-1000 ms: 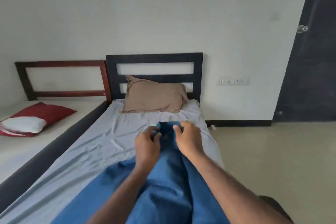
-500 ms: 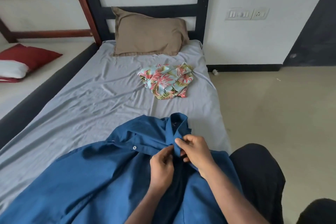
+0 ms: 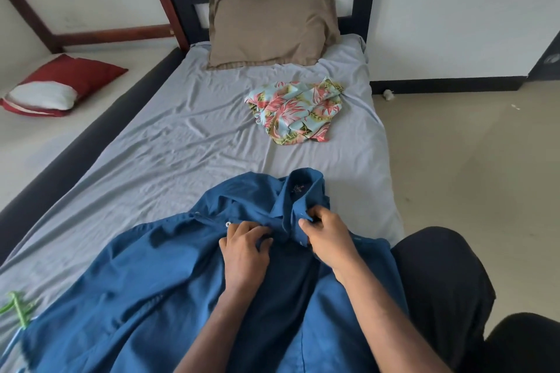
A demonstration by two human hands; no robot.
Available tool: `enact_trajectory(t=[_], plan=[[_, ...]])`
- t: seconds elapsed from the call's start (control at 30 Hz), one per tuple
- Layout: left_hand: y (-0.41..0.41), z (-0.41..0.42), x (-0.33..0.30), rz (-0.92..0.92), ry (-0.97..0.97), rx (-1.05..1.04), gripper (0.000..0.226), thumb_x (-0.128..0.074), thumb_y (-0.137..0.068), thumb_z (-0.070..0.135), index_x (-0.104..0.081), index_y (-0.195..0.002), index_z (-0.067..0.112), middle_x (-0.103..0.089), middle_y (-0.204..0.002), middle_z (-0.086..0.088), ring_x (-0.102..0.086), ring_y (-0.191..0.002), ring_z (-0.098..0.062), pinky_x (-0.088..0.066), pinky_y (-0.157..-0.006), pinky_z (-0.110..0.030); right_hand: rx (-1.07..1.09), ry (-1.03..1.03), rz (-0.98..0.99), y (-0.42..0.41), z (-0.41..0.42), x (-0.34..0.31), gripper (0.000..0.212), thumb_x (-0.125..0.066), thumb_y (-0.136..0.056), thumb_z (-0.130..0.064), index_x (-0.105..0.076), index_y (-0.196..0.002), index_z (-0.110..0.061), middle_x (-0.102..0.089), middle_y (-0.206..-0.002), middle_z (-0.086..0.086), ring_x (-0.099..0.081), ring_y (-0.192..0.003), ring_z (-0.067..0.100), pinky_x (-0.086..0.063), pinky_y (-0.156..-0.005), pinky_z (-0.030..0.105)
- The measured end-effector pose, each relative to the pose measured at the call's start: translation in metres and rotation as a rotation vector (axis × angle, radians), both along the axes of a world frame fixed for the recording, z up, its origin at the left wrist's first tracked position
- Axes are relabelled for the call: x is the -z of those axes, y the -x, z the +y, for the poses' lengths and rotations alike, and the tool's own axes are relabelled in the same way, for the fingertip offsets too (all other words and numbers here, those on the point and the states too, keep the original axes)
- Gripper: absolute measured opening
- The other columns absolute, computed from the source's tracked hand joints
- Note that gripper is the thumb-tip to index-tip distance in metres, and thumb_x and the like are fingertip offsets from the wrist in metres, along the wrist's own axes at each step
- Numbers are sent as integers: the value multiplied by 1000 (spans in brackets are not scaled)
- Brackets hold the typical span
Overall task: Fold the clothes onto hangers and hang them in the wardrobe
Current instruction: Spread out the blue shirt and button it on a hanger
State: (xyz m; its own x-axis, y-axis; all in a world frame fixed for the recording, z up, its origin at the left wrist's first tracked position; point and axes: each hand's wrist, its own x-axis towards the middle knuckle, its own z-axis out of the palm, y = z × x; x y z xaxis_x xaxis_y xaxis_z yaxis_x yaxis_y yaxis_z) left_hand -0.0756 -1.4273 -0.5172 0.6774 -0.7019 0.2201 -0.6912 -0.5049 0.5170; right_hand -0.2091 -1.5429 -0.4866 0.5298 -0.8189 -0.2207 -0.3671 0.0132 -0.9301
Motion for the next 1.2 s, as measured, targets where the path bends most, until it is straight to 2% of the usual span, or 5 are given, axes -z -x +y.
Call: enact_trajectory(t=[0.23, 0.53, 0.73, 0.9, 1.2], plan=[[0, -8, 8, 38, -101, 20, 19, -76, -86, 26, -78, -105, 29, -62, -101, 12, -48, -105, -16, -25, -83, -31, 89, -100, -83, -3, -4, 8, 9, -56, -101, -27, -63, -107, -24, -72, -99, -3, -69, -95, 20, -56, -84, 43], [-8, -10, 14, 155, 19, 66, 11, -77, -83, 8, -69, -77, 12, -50, -72, 13, -48, -75, -13, -32, -70, -21, 85, -295, -257, -5, -1, -1, 6, -60, -101, -22, -60, -107, -23, -70, -96, 9, -64, -82, 22, -49, -61, 28], [6, -30, -16, 396, 312, -79, 15, -63, -98, 21, -60, -83, 23, -65, -83, 8, -60, -82, -13, -46, -78, -38, 156, -393, -493, -6, 0, -14, 13, -54, -105, -26, -65, -110, -21, -77, -95, -1, -73, -83, 22, -49, -62, 32], [-5, -47, -57, 822, 837, -602, 21, -58, -101, 28, -58, -90, 10, -64, -88, -10, -61, -76, -21, -58, -71, -37, 257, -427, -627, -2, -3, -17, 20, -56, -104, -27, -67, -98, -11, -70, -89, 11, -64, -75, 28, -45, -59, 34], [60, -48, -54, 712, 594, -59, 14, -73, -91, 5, -75, -97, 17, -77, -90, 3, -74, -87, -12, -58, -81, -28, 166, -390, -641, 1, -1, -13, 29, -83, -79, -7, -64, -95, 9, -67, -93, 35, -66, -94, 57, -50, -93, 65]])
